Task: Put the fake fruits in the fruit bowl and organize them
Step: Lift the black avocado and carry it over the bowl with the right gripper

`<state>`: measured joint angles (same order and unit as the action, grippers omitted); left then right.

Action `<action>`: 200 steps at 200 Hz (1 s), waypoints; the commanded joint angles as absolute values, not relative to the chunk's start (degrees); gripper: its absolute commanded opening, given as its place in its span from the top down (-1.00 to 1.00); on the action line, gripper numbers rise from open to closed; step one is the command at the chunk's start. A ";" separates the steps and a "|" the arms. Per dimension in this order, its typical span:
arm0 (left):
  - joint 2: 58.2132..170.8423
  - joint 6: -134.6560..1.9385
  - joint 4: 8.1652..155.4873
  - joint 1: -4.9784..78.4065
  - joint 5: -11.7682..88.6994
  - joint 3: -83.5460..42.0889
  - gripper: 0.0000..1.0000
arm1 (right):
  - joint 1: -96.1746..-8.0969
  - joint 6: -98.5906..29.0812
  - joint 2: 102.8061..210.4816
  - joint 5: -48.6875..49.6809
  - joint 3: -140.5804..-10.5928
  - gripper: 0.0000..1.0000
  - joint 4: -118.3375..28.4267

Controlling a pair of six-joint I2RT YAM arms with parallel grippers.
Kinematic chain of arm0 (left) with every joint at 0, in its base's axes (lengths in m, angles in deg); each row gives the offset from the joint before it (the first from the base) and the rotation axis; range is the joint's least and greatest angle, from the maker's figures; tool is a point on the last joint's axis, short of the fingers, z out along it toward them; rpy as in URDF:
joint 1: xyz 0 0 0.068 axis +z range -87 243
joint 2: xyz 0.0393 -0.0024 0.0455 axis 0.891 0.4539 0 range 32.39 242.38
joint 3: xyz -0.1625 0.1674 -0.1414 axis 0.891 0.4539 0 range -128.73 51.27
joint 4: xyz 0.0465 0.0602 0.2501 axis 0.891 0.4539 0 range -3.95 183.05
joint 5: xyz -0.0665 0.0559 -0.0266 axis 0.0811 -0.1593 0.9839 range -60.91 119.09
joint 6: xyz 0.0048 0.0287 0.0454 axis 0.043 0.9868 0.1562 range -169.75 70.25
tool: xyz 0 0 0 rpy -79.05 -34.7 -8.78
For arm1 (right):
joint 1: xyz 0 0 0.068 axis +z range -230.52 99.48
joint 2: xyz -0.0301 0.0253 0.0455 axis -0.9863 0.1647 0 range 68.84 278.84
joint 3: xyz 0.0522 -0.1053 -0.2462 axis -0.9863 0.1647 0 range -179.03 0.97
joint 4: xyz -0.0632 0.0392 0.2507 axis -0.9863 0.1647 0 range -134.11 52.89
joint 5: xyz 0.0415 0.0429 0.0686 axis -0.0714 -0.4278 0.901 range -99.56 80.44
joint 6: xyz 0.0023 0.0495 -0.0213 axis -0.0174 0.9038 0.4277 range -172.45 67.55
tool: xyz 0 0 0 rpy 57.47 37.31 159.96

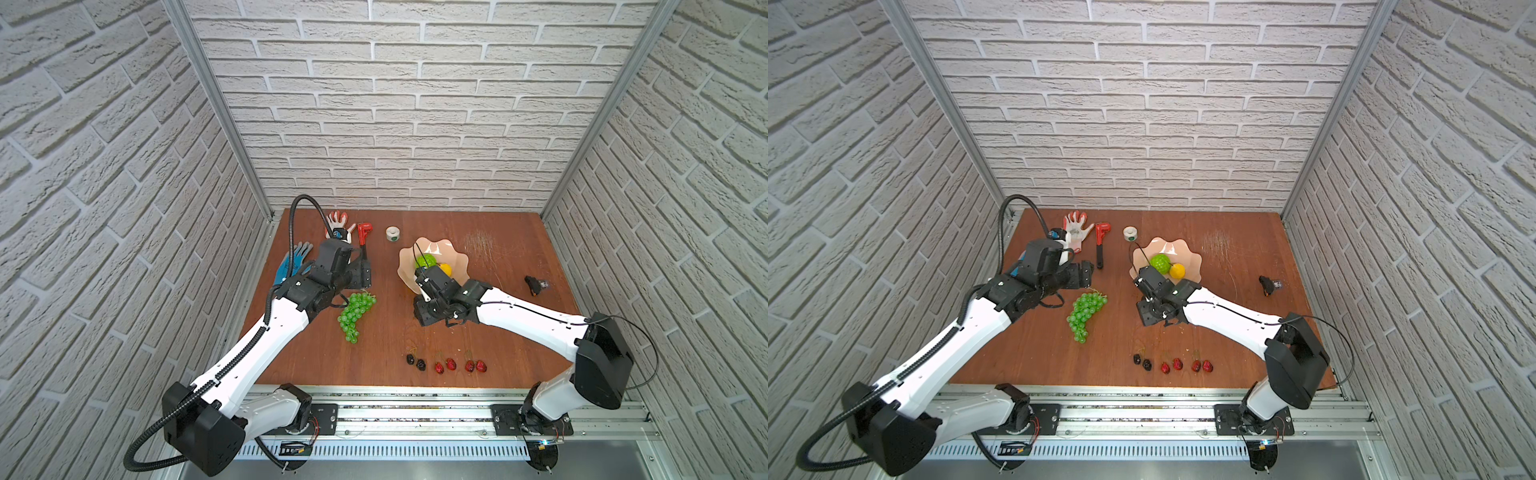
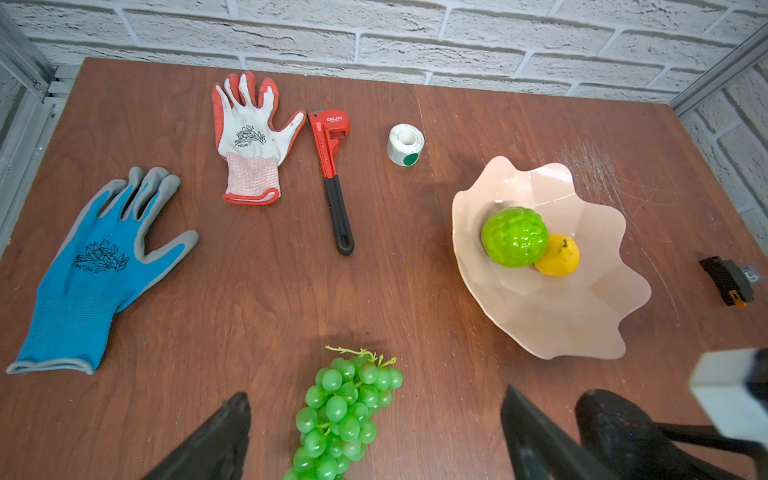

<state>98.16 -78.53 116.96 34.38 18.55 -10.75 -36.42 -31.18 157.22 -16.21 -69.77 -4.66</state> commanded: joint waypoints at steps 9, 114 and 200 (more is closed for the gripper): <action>97.01 -79.66 117.63 34.79 17.05 -10.60 -0.87 | -40.22 -37.60 157.11 -18.01 -75.98 0.31 0.69; 97.24 -80.93 118.24 34.77 18.17 -11.00 -0.86 | -56.49 -32.74 160.48 -11.47 -70.15 0.29 -12.99; 97.07 -80.89 118.29 34.73 18.49 -9.68 -0.86 | -60.42 -25.71 165.94 -12.73 -67.66 0.27 -20.60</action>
<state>97.75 -80.49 119.06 34.45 18.48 -10.46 -59.92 -28.23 164.54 -12.69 -67.85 -16.05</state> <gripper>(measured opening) 0.930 0.571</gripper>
